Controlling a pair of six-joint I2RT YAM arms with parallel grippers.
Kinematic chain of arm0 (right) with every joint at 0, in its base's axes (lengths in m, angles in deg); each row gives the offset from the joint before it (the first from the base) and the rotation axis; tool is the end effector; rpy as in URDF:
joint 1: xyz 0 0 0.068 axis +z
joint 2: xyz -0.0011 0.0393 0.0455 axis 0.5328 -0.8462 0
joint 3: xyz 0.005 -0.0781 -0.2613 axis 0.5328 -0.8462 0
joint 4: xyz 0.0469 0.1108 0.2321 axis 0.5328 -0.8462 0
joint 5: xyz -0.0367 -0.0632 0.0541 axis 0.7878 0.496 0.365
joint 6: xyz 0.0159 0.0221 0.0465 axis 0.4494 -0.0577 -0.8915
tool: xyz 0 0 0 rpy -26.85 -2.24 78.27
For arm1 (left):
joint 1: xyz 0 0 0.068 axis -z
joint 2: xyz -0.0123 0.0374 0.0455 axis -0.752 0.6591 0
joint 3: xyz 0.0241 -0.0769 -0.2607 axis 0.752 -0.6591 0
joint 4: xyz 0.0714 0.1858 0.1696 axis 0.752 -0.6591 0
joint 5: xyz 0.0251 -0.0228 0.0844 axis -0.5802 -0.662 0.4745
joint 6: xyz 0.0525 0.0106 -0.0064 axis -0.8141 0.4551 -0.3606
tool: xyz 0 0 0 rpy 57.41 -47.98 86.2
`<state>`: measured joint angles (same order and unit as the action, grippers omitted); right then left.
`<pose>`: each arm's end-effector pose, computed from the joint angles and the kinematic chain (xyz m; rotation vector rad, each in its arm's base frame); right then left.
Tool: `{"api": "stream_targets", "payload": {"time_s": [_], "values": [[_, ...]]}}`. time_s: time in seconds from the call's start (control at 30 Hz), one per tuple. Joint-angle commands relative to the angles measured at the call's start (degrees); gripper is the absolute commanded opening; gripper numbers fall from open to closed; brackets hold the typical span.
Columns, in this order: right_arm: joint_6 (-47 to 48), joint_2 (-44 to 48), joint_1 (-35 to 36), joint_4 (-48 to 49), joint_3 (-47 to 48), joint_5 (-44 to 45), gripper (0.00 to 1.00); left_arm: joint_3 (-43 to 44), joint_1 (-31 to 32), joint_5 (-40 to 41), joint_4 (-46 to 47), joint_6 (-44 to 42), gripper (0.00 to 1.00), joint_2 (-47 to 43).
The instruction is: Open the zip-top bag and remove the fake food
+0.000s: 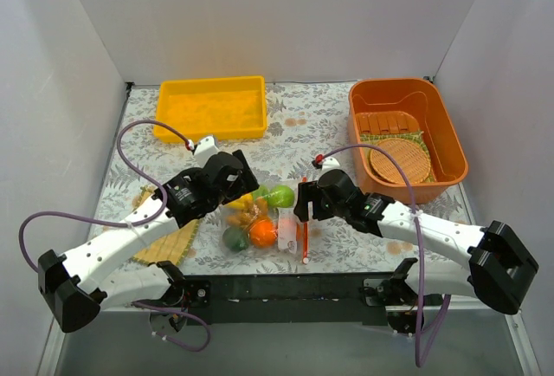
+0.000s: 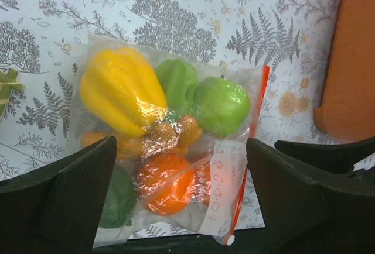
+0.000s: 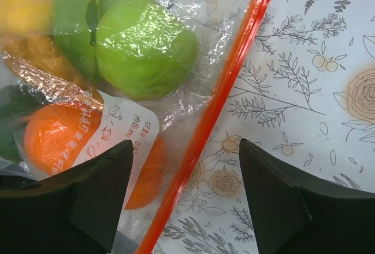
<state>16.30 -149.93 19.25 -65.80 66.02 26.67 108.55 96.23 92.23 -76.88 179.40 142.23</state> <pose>0.1596 0.1903 0.2173 -0.2839 2.2791 0.5949 0.1554 -0.1460 0.3031 -1.1830 2.1073 -0.6805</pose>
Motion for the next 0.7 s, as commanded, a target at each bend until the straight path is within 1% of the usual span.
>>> {"api": "stream_targets", "payload": {"time_s": [0.0, 0.03, 0.1, 0.13, 0.17, 0.2, 0.23, 0.3, 0.33, 0.4, 0.43, 0.5, 0.53, 0.67], "values": [[-4.9, 3.6, 0.9, 5.2, -3.2, -0.7, 0.79, -2.3, 0.3, -5.9, 1.6, -1.7, 0.91, -1.9], [-5.8, 5.0, 1.2, 5.9, -5.0, -1.0, 0.79, -2.7, 1.6, -7.8, 1.9, -2.3, 0.91, -1.8], [-9.0, 9.3, 1.4, 6.9, -9.7, -1.6, 0.78, -3.0, 3.8, -8.5, 3.1, -1.8, 0.90, -0.3], [-10.2, 10.5, 1.6, 8.7, -11.1, -3.3, 0.77, -3.1, 6.6, -7.8, 3.2, -0.8, 0.89, 0.6], [-11.2, 11.5, 1.8, 9.3, -12.3, -3.9, 0.73, -3.1, 8.1, -7.0, 3.2, 0.0, 0.89, 1.4], [-13.1, 13.2, 2.4, 9.7, -14.6, -4.3, 0.72, -3.1, 9.6, -6.2, 3.2, 0.6, 0.89, 3.0], [-13.9, 13.8, 3.4, 9.6, -15.3, -3.9, 0.72, -3.0, 12.1, -5.7, 3.2, 1.3, 0.88, 3.5], [-15.5, 16.4, 4.5, 9.2, -17.7, -3.2, 0.71, -2.7, 14.2, -4.5, 3.3, 3.5, 0.83, 5.2], [-16.8, 17.4, 5.1, 9.3, -18.6, -3.1, 0.71, -2.7, 16.0, -4.2, 3.6, 4.1, 0.82, 5.8], [-18.4, 20.2, 5.2, 10.8, -20.4, -3.5, 0.70, -3.2, 17.5, -2.9, 4.1, 6.0, 0.79, 7.2], [-20.0, 20.9, 5.4, 11.5, -22.4, -4.4, 0.70, -3.5, 18.2, -2.5, 4.1, 6.8, 0.75, 8.6], [-21.5, 21.8, 5.7, 14.2, -23.9, -5.7, 0.67, -5.3, 18.5, -1.4, 4.4, 9.0, 0.72, 9.6], [-22.4, 21.9, 6.6, 14.8, -24.8, -6.2, 0.66, -5.9, 18.5, -0.8, 4.5, 9.7, 0.68, 10.1], [-26.7, 22.6, 10.2, 17.1, -26.8, -4.6, 0.65, -8.7, 18.5, 1.5, 4.3, 11.9, 0.63, 11.0]]}}
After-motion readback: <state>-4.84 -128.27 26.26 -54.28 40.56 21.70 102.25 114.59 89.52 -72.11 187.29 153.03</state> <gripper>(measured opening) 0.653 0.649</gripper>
